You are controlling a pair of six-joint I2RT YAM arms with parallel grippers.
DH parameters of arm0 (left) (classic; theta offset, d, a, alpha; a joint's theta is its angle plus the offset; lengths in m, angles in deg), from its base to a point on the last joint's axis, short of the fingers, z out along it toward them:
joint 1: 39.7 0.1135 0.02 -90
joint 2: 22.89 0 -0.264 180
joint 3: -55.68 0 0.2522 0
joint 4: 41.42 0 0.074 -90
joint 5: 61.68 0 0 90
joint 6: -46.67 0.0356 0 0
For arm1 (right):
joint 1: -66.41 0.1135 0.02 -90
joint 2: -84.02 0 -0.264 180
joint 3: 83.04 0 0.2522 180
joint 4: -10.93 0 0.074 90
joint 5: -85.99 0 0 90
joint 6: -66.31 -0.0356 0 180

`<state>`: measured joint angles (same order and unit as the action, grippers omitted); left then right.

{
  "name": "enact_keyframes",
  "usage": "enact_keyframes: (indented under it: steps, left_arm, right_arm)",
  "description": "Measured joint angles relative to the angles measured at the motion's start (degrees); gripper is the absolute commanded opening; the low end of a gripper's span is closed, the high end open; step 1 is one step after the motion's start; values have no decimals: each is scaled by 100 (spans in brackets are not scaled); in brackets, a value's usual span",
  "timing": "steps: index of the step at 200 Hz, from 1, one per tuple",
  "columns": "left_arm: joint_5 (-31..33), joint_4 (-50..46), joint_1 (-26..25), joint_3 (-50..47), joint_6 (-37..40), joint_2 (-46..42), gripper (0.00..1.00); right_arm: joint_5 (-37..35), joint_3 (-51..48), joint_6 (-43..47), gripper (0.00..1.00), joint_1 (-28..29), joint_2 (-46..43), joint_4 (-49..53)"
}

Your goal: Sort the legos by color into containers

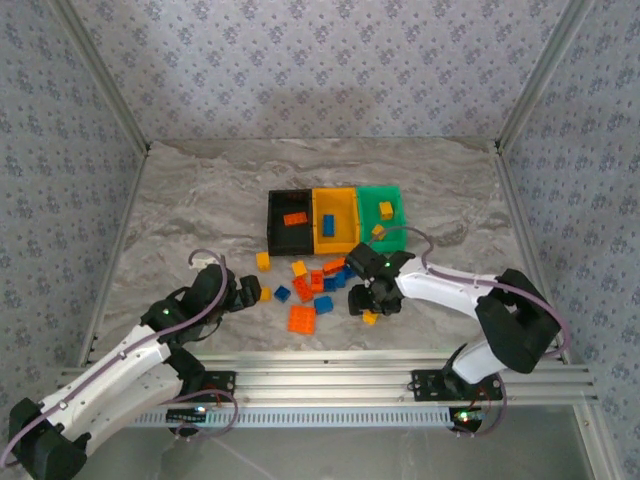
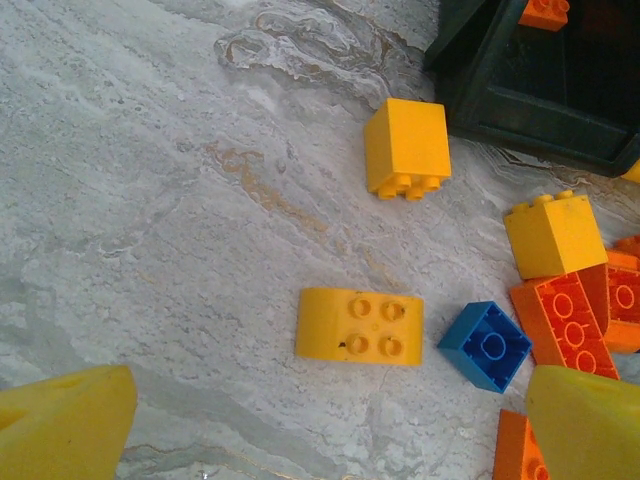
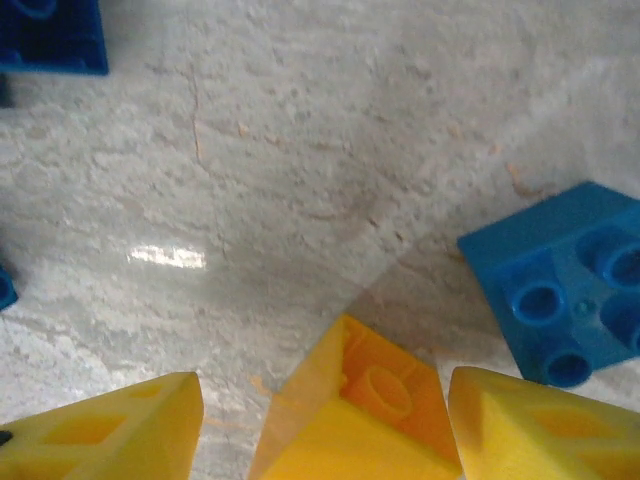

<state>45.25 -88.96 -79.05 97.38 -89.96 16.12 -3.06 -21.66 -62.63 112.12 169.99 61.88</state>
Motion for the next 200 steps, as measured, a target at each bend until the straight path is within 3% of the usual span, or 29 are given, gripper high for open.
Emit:
enact_keyframes:
  steps: [56, 122, 163, 200]
  left_arm:
    - [-24, 11, 42, -7, 2, 0, 99]
    - [-105, 13, 74, -7, 4, 0, 99]
    - [-129, 94, 74, -4, 9, 4, 100]
    - [-243, 175, 74, 15, 31, 133, 99]
  right_arm:
    - [-74, 42, 160, 38, 129, 308, -55]
    - [-166, 507, 291, 32, 55, -240, 273]
    - [-494, 1849, 756, 32, -929, -411, 280]
    - [-1005, 3088, 1047, 32, -1674, 511, -129]
